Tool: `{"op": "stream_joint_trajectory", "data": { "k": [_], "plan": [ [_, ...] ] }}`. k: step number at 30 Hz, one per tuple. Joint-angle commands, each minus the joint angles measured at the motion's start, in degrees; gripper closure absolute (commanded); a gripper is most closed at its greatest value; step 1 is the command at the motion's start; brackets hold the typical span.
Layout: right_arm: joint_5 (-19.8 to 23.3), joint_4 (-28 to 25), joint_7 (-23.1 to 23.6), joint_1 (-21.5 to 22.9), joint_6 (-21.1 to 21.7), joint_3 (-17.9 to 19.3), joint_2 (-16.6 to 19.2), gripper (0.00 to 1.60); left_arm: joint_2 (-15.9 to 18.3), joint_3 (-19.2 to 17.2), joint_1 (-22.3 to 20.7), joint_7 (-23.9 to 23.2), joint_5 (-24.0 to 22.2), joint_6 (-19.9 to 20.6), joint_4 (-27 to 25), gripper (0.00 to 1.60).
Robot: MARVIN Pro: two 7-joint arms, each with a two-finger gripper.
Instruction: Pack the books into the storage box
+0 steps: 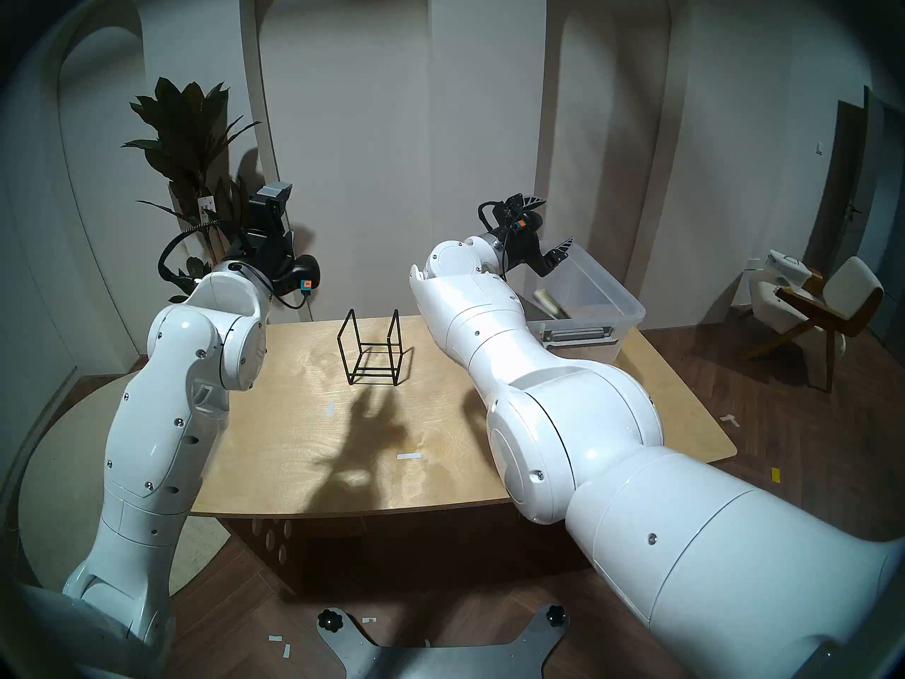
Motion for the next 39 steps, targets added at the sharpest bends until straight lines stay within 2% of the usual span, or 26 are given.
{"op": "stream_joint_trajectory", "data": {
  "k": [1,4,9,19,25,29,32,34,39],
  "plan": [
    [-3.11,-4.28,0.13,0.99,-0.29,-2.72,-0.50,0.00,0.14,-0.27,-0.81,0.30,0.00,-0.17,-1.05,0.00],
    [-2.61,-5.76,4.44,0.40,3.07,-4.15,-0.18,0.00,0.12,-0.27,-0.81,0.30,0.02,-0.16,-1.04,0.00],
    [-3.28,-9.37,8.20,-0.11,7.79,-6.46,0.93,0.00,0.06,-0.27,-0.80,0.31,0.07,-0.13,-1.00,0.00],
    [-3.39,-16.48,11.74,-2.33,17.07,-8.27,3.46,0.00,-0.03,-0.27,-0.79,0.30,0.15,-0.10,-0.94,0.00],
    [-5.54,-21.08,13.53,-4.10,19.59,-9.40,8.52,0.00,-0.10,-0.27,-0.76,0.29,0.21,-0.07,-0.87,0.00],
    [-5.82,-23.00,13.16,-5.05,21.21,-8.60,10.99,0.00,-0.14,-0.27,-0.75,0.29,0.24,-0.06,-0.84,0.00],
    [-4.75,-24.73,14.00,-5.80,22.96,-6.69,13.35,0.00,-0.20,-0.26,-0.69,0.27,0.29,-0.02,-0.74,0.00],
    [-4.94,-25.26,14.12,-6.01,23.22,-6.18,13.93,0.00,-0.21,-0.26,-0.69,0.27,0.29,-0.01,-0.74,0.00],
    [-5.57,-28.39,15.21,-6.96,24.63,-3.25,18.08,0.00,-0.35,-0.03,-0.60,0.39,0.29,-0.11,-0.58,0.00]
  ]
}}
